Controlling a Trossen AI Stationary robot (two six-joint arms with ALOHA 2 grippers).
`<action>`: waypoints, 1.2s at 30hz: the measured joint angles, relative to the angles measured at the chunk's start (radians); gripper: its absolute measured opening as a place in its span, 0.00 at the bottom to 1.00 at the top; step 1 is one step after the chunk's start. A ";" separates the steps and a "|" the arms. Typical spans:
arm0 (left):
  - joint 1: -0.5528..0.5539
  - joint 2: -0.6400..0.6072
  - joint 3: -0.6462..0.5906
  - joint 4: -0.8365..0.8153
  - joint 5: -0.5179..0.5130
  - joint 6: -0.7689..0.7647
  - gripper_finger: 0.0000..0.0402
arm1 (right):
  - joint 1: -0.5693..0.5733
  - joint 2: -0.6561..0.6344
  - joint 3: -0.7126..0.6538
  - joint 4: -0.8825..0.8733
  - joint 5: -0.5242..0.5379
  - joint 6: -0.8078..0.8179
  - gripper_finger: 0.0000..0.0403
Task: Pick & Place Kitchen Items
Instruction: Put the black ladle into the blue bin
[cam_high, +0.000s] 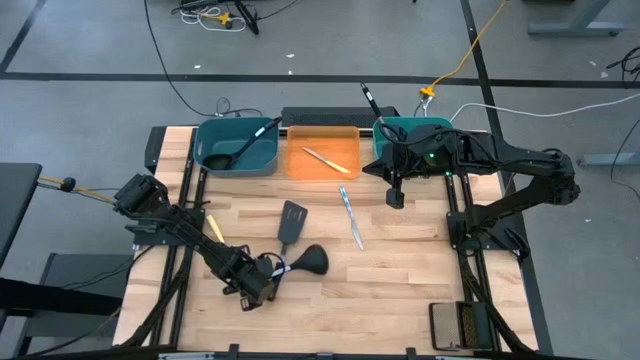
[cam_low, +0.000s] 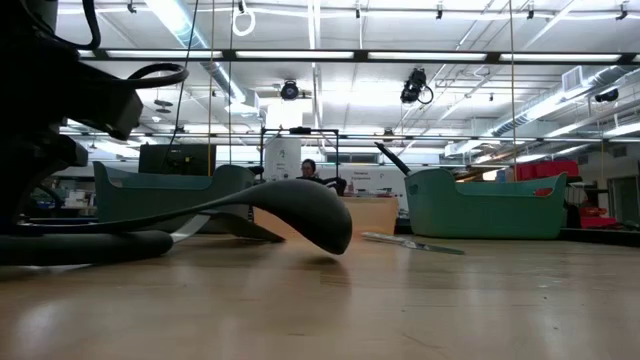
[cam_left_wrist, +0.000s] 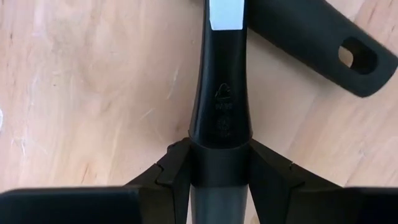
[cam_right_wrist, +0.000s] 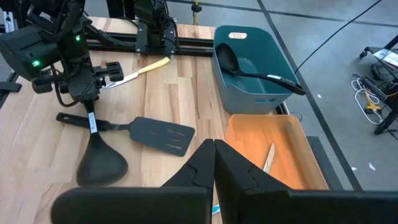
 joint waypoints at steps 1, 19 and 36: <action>0.000 -0.002 0.000 0.000 0.000 0.005 0.33 | 0.000 0.000 0.000 0.000 0.000 -0.001 0.02; 0.005 -0.101 0.023 -0.117 0.036 0.069 0.33 | 0.000 0.000 0.000 0.010 0.000 -0.024 0.02; 0.057 -0.404 0.024 -0.270 -0.063 0.096 0.33 | 0.000 0.000 0.000 0.011 -0.008 -0.046 0.02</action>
